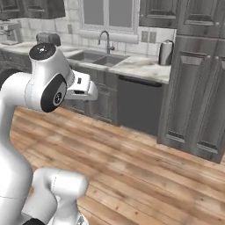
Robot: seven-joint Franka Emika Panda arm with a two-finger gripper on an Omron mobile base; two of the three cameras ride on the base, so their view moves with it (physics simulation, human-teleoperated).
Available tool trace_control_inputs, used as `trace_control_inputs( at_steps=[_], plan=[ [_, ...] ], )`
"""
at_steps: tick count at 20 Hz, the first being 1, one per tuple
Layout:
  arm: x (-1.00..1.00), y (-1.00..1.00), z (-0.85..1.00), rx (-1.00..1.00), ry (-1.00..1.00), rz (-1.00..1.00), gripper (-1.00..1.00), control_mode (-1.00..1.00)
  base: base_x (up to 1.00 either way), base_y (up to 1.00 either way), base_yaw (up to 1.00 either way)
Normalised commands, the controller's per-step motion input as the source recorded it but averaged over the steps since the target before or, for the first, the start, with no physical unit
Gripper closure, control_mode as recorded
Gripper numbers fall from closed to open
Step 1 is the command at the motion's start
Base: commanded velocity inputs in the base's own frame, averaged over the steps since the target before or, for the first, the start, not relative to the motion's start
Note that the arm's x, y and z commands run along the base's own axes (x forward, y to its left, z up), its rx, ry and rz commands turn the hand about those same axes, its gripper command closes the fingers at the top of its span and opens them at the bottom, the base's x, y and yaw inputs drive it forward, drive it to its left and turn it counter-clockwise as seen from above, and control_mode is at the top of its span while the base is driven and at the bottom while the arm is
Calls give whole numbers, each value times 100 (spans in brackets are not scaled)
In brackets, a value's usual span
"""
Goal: Retrieve the tupperware and aluminum foil from the cabinet and place them on the dining counter near the plate with carrot and steak to prepare for storing leftovers.
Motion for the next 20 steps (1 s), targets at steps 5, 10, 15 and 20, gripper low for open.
trace_control_inputs(
  at_steps=[5, 10, 15, 20],
  plan=[
    [0, 0, 0, 0, 0, 0, -100, 100, 100, -11, 36],
    [0, 0, 0, 0, 0, 0, -100, 100, 100, 0, 44],
    [0, 0, 0, 0, 0, 0, -100, 100, 100, 0, 45],
    [0, 0, 0, 0, 0, 0, -100, 100, 100, 0, 43]
  ],
)
